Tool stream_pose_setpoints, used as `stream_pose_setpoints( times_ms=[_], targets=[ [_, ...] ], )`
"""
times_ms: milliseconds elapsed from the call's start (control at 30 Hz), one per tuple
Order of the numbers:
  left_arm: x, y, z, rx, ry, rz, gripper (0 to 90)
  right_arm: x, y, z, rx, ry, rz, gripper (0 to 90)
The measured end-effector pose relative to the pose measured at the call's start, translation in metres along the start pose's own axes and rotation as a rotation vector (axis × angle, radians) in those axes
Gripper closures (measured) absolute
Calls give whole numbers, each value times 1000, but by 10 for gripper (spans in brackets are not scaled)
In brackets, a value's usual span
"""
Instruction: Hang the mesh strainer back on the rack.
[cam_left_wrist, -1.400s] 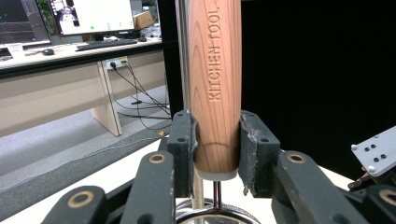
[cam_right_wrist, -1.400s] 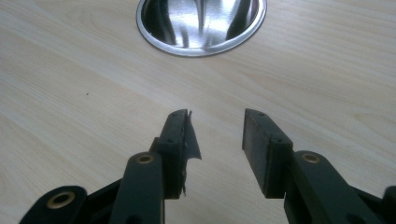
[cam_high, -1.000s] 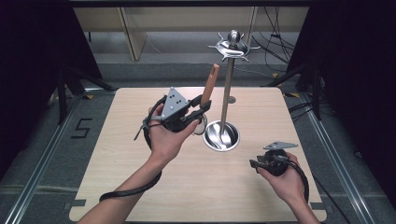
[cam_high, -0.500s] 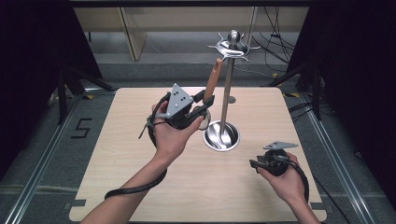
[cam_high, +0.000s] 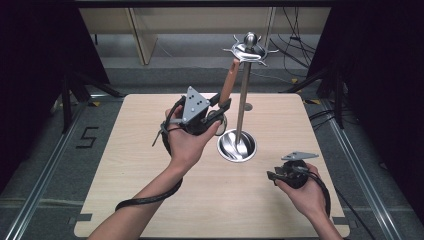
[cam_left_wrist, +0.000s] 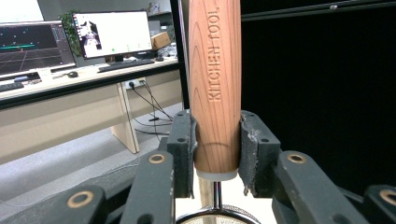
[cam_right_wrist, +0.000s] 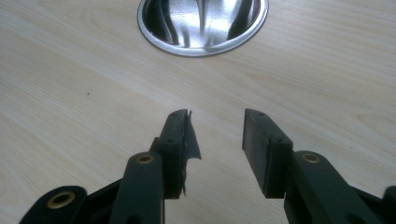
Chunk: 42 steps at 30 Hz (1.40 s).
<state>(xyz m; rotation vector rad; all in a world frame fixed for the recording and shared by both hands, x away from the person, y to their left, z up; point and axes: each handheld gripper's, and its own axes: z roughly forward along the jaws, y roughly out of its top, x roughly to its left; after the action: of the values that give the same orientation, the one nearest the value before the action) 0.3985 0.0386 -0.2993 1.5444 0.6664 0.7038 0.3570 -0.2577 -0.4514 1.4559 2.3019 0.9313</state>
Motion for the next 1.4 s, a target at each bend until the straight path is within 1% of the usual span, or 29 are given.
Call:
stream_pose_setpoints(
  times_ms=[67,167,233,367,433,533,667,833,1033,1067,1133,1167,1200,1233,1267,1333,1400],
  targets=[
    [0,0,1,-1,0,1,677,-1,0,-1,-3,-5,-4,615],
    [-1,1,4,4,3,5,676,-1,0,0,-3,0,-4,615],
    [-2,1,5,1,6,-4,676,0,0,0,0,-3,-2,615],
    [-3,3,8,1,13,9,676,-1,0,0,-4,0,-4,615],
    [-4,4,9,-1,24,6,676,-1,0,0,-7,-4,-2,615],
    [-6,4,11,4,35,4,675,-1,0,0,-3,1,-5,615],
    [-7,5,14,3,46,5,674,-1,0,0,-9,-2,-8,615],
    [-8,5,18,9,55,4,674,-1,0,0,0,-1,-8,615],
    [-9,5,23,19,55,-2,672,-1,0,1,0,1,-7,615],
    [-10,4,24,20,56,-5,672,-1,0,1,-2,-4,-10,615],
    [-9,4,26,26,57,1,672,-2,0,2,-20,9,-32,615],
    [-10,4,27,25,57,-4,672,-3,0,2,-18,4,-33,615],
    [-10,4,28,25,55,-5,672,-1,0,1,0,5,-5,615],
    [-10,4,28,29,57,-2,672,-1,0,1,-1,4,-3,615],
    [-10,4,29,31,58,-1,671,-2,0,1,-14,2,-18,615],
    [-10,5,31,33,59,-5,671,-3,0,1,-15,1,-30,615],
    [-10,5,32,35,58,-9,670,-3,1,1,-13,2,-22,615]
  ],
)
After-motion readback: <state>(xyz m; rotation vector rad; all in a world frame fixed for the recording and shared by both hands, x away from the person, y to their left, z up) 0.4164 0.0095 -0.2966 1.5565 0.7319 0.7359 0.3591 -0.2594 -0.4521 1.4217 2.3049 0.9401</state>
